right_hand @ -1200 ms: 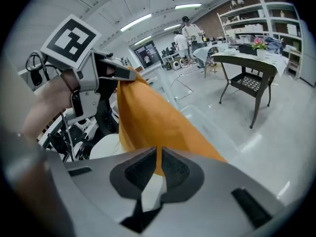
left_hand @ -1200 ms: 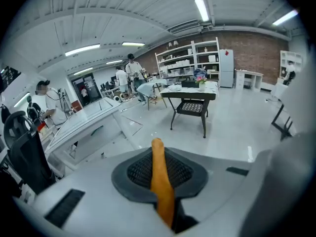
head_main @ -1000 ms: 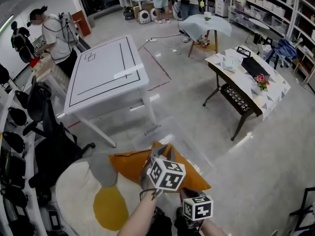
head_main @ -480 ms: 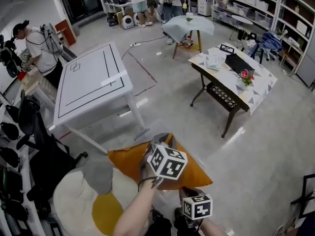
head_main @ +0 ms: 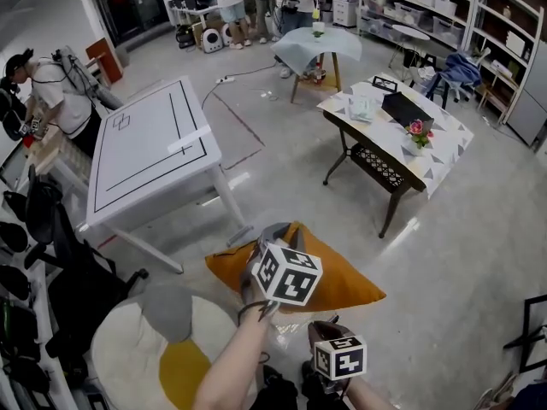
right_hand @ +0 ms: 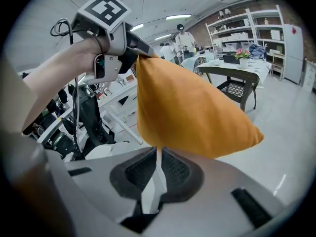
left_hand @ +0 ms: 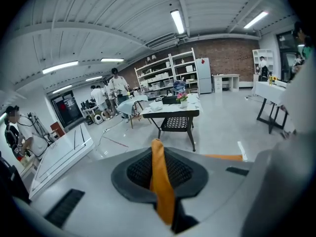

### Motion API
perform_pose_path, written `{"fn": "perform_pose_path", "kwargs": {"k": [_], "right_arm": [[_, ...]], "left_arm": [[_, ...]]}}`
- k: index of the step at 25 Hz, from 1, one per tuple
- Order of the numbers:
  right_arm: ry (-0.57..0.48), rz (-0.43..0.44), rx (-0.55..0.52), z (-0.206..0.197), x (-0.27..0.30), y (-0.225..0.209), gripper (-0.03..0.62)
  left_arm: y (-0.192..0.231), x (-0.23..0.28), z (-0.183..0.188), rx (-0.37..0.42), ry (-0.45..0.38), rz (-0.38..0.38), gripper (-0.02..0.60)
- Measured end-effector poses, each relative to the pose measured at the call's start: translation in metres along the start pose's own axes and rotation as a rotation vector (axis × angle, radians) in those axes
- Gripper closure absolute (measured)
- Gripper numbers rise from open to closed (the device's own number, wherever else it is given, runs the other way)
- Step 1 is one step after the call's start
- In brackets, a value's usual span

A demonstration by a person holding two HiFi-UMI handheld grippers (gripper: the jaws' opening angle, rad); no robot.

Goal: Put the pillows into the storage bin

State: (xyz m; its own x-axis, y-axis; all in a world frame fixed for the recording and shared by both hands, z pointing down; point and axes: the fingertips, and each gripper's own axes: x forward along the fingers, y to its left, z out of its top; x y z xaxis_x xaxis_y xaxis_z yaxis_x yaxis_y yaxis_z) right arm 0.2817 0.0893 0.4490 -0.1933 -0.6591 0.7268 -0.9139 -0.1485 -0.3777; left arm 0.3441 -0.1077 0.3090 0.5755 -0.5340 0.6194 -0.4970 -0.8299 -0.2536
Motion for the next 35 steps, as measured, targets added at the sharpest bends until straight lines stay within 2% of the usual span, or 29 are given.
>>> {"fn": "perform_pose_path", "kwargs": {"k": [3,6,9,12,16,21,27,35], "right_arm": [[0.007,0.003,0.004,-0.003,0.003,0.001,0.563],[0.026,0.004,0.004,-0.012,0.007,-0.001,0.563],[0.052,-0.006,0.013,-0.023,0.011,-0.007,0.563],[0.066,-0.017,0.035,-0.029,0.012,-0.012,0.563],[0.056,-0.007,0.038,-0.022,0.014,-0.01,0.563],[0.041,0.016,0.016,-0.008,0.021,-0.003,0.565],[0.031,0.038,-0.022,0.006,0.025,0.007,0.58],[0.002,0.111,-0.098,0.013,0.016,0.029,0.594]], "left_arm": [[-0.005,0.02,-0.033,-0.035,0.075,-0.029,0.535],[-0.01,0.05,-0.086,-0.102,0.172,-0.051,0.518],[-0.007,0.072,-0.13,-0.129,0.255,-0.031,0.514],[-0.001,0.074,-0.152,-0.157,0.291,-0.023,0.529],[-0.002,0.059,-0.177,-0.302,0.286,-0.072,0.528],[-0.005,0.031,-0.208,-0.436,0.225,-0.062,0.528],[-0.005,-0.021,-0.239,-0.59,0.134,0.015,0.552],[0.009,-0.099,-0.279,-0.668,0.086,0.162,0.563]]}}
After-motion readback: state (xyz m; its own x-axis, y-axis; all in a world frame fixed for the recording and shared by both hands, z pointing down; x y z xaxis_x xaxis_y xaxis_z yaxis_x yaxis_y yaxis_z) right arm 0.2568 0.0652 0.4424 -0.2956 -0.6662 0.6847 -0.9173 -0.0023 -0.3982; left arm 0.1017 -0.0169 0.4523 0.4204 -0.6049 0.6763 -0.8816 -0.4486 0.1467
